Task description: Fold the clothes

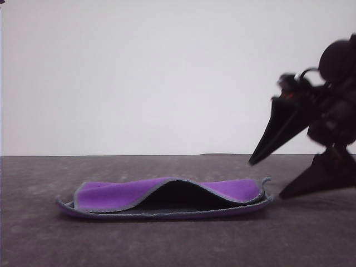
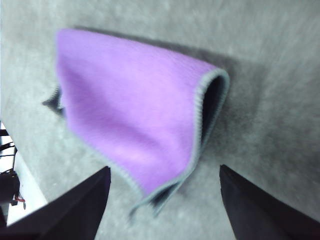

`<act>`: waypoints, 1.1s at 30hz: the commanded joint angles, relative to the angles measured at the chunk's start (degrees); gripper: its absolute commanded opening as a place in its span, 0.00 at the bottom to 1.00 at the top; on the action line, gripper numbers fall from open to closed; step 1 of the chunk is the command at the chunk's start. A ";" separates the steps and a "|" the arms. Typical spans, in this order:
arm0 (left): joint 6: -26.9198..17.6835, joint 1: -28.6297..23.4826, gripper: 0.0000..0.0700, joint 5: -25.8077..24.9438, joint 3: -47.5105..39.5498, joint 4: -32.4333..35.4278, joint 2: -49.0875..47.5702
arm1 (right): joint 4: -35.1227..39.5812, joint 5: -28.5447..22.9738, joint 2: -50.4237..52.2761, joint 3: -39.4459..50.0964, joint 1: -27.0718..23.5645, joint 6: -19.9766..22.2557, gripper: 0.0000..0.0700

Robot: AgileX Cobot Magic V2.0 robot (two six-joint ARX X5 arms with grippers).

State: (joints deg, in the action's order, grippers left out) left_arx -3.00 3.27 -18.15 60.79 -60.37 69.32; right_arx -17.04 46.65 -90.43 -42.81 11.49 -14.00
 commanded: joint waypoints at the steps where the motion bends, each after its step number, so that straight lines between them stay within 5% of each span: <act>1: 0.54 0.13 0.16 -0.36 0.49 0.32 0.31 | 0.71 0.30 -1.92 -0.52 0.44 -1.73 0.61; 12: 0.48 0.13 0.16 -0.36 0.49 0.43 0.31 | 5.66 1.60 -5.84 -0.53 2.80 -4.91 0.56; 21: 0.48 0.13 0.16 -0.38 0.49 0.43 0.31 | 7.94 1.58 -5.84 -0.55 3.43 -5.97 0.03; 27: 0.50 0.13 0.16 -0.36 0.49 0.48 0.31 | 10.12 3.46 -5.84 -0.55 3.51 -6.19 0.01; 33: 0.63 0.13 0.16 -0.40 0.49 1.29 0.31 | 17.71 9.68 -5.84 -0.81 5.76 -11.35 0.01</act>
State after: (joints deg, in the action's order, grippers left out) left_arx -2.85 3.27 -18.17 60.80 -59.64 69.30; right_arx -0.53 55.57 -95.18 -43.07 16.68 -22.98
